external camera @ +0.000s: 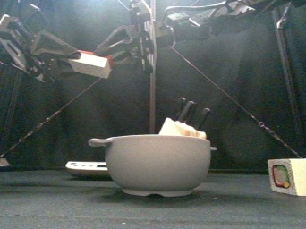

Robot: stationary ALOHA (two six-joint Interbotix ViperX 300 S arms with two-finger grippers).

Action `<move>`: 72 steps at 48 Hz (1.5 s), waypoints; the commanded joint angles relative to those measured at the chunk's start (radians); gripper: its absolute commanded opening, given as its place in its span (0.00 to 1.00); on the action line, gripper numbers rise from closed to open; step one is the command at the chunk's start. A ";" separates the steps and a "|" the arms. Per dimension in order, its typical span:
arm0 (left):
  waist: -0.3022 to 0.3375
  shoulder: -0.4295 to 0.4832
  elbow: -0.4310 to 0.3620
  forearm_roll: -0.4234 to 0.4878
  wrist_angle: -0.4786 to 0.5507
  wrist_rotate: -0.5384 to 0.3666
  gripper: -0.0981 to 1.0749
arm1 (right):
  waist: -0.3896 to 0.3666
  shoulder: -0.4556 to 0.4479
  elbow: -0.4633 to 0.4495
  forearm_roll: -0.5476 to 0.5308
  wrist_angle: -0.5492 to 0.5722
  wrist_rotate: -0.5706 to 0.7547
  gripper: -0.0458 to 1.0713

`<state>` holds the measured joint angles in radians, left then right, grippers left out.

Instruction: Pull apart salmon from rice

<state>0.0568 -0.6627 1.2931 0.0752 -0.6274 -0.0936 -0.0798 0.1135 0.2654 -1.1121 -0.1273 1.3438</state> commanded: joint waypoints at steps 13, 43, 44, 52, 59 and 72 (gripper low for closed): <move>0.020 0.002 -0.011 -0.002 -0.006 0.003 0.56 | -0.002 -0.060 0.020 0.005 -0.003 0.002 0.60; 0.121 0.005 0.038 -0.003 -0.005 0.005 0.56 | 0.014 -0.290 0.273 0.067 -0.005 0.002 0.60; 0.130 0.008 0.038 -0.005 -0.005 0.003 0.56 | 0.015 -0.302 0.285 0.071 -0.003 0.002 0.60; 0.155 0.012 0.043 -0.009 -0.006 0.002 0.56 | 0.021 -0.380 0.362 0.094 -0.005 0.002 0.60; 0.156 0.012 0.046 -0.011 -0.005 0.005 0.56 | 0.021 -0.417 0.403 0.112 -0.005 0.000 0.60; 0.179 0.025 0.052 -0.011 -0.005 0.005 0.56 | 0.015 -0.426 0.417 0.118 -0.005 0.000 0.60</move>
<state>0.2209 -0.6458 1.3560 0.0660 -0.6274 -0.0905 -0.0629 -0.2869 0.6949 -0.9971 -0.1273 1.3453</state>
